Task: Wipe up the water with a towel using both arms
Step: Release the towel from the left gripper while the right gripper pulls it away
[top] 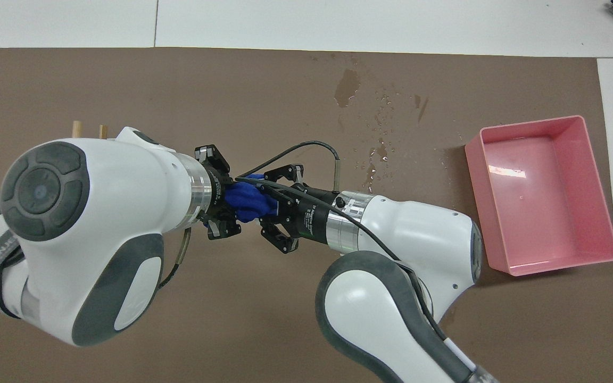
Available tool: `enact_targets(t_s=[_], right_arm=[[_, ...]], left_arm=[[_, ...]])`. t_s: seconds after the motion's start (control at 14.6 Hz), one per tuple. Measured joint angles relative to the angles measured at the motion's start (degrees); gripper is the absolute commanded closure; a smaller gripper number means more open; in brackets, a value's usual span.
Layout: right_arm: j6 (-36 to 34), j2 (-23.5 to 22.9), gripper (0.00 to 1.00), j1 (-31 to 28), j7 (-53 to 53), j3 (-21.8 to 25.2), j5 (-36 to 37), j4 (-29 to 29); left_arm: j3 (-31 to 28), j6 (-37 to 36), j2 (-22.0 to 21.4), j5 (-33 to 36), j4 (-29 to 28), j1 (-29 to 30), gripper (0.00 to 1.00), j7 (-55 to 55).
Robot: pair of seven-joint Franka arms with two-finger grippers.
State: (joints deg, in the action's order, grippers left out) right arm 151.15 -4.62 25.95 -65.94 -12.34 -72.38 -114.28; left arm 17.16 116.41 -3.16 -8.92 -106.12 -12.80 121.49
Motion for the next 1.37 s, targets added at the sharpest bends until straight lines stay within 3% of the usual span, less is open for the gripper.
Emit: enact_targets(t_s=[0.07,0.14,0.21,0.48,0.76,1.1,1.37], right_arm=[[0.00,-0.01,1.00,-0.05,0.03,0.06,0.00,0.00],[0.00,-0.02,1.00,-0.05,0.04,0.09,0.00,0.00],[0.00,-0.02,1.00,-0.04,0.04,0.08,0.00,0.00],[-0.38,-0.24,1.00,0.15,0.61,-0.11,0.01,-0.01],[-0.85,-0.47,1.00,0.57,1.40,-0.21,0.80,0.00],[-11.25,-0.47,1.00,-1.44,1.91,0.16,20.43,0.28],[-16.26,-0.46,1.00,-4.61,10.26,0.22,29.30,0.48]], left_arm=[[-0.02,0.00,-0.04,0.00,-0.06,-0.08,0.89,0.00],[-0.04,0.00,-0.06,0.00,-0.06,-0.14,0.13,0.00],[-0.08,0.00,-0.07,0.00,-0.06,-0.16,0.00,-0.01],[-0.10,0.64,-0.24,0.00,0.06,-0.21,0.00,-1.41],[-0.42,0.77,-0.42,-0.02,0.11,-0.20,0.00,-16.37],[-1.26,-2.47,-0.42,-0.03,-0.01,3.83,0.00,-40.03],[-1.38,-7.43,-0.71,-0.04,0.00,7.80,0.00,-62.00]])
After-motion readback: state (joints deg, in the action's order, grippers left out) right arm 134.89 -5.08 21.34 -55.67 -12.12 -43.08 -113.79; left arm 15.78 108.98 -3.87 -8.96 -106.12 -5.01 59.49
